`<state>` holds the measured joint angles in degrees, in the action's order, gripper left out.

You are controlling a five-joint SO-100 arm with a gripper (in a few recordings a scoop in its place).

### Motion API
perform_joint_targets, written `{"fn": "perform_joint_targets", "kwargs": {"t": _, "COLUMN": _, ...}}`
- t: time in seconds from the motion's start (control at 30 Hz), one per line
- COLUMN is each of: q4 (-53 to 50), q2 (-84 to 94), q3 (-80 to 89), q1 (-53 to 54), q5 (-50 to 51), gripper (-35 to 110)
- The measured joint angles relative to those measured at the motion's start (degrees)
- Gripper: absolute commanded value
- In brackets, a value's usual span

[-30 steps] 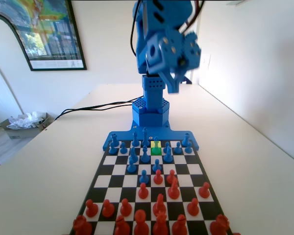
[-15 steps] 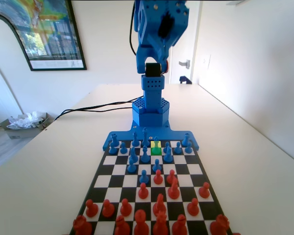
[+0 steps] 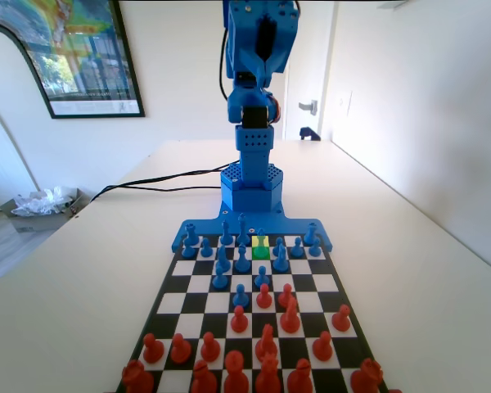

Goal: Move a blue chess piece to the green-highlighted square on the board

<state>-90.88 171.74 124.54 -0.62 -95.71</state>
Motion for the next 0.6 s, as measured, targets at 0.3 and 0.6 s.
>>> {"fn": "perform_joint_targets", "kwargs": {"t": 0.3, "q4": 0.0, "q2": 1.9, "q3": 0.0, "q1": 2.6, "q5": 0.0, "gripper": 1}}
{"fn": "perform_joint_targets", "kwargs": {"t": 0.6, "q4": 0.0, "q2": 1.9, "q3": 0.0, "q1": 2.6, "q5": 0.0, "gripper": 1}}
